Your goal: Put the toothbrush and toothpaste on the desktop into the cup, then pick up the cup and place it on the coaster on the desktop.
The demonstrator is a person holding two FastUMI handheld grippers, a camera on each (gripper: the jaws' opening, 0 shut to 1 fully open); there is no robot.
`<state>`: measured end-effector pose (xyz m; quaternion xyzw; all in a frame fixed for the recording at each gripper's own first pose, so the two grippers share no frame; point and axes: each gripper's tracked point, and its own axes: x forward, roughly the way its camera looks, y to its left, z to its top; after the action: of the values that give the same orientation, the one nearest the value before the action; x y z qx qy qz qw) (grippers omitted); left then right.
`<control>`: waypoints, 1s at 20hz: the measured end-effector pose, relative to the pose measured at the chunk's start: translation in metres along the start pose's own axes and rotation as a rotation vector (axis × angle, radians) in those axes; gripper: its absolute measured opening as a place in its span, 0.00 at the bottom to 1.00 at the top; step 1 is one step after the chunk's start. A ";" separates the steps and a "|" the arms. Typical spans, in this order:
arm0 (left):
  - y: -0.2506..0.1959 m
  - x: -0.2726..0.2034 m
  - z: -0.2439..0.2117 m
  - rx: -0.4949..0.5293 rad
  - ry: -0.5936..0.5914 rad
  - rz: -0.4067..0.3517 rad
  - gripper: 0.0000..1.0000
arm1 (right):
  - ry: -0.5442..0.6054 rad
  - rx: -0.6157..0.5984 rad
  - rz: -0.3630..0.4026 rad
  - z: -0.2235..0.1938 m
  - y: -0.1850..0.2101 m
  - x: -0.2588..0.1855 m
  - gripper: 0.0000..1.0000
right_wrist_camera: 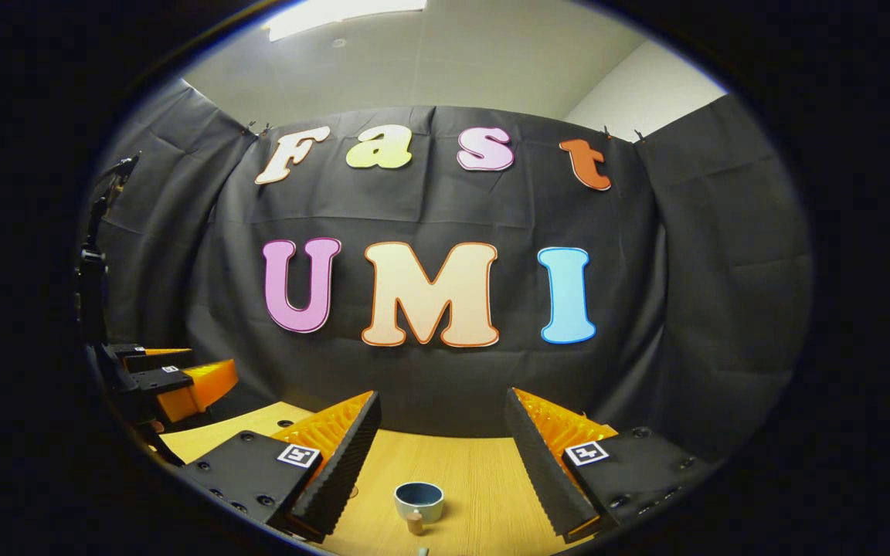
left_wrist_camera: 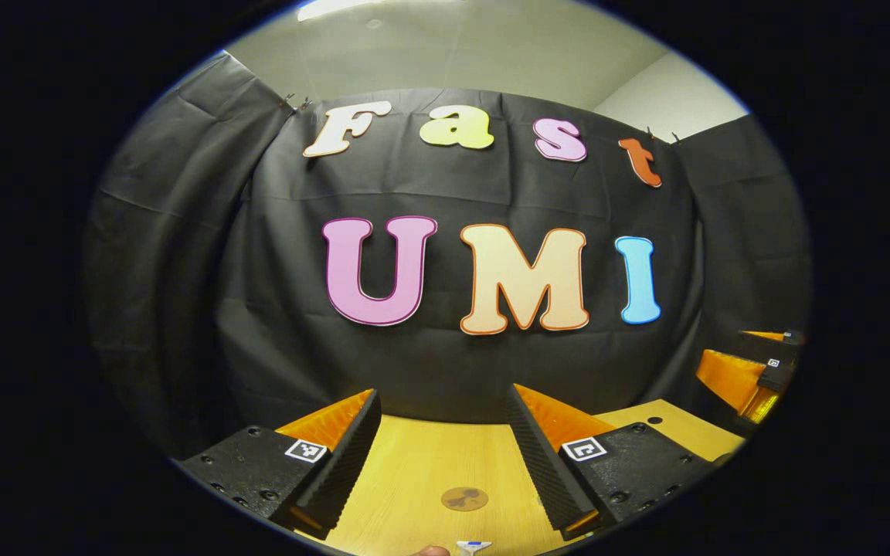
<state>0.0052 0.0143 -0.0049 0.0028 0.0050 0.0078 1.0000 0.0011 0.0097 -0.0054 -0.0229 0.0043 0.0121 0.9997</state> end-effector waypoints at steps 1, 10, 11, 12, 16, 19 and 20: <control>0.001 0.000 -0.001 0.000 0.001 0.001 0.94 | 0.006 -0.002 0.004 -0.002 0.001 0.001 0.99; 0.010 -0.001 -0.008 0.002 0.010 0.015 0.94 | 0.157 -0.021 0.075 -0.064 0.017 0.007 0.99; 0.010 -0.001 -0.009 0.002 0.012 0.018 0.94 | 0.190 -0.028 0.083 -0.076 0.018 0.008 0.99; 0.012 0.000 -0.010 0.002 0.012 0.022 0.94 | 0.222 -0.034 0.088 -0.087 0.017 0.007 0.99; 0.022 -0.001 -0.012 -0.002 0.017 0.042 0.94 | 0.345 -0.031 0.113 -0.131 0.021 0.003 0.99; 0.026 -0.002 -0.015 -0.009 0.027 0.059 0.94 | 0.453 -0.036 0.136 -0.166 0.023 -0.005 0.99; 0.030 -0.002 -0.016 -0.011 0.028 0.065 0.94 | 0.491 -0.042 0.138 -0.179 0.023 -0.008 1.00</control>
<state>0.0023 0.0438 -0.0210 -0.0024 0.0190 0.0402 0.9990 -0.0087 0.0245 -0.1852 -0.0457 0.2481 0.0745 0.9648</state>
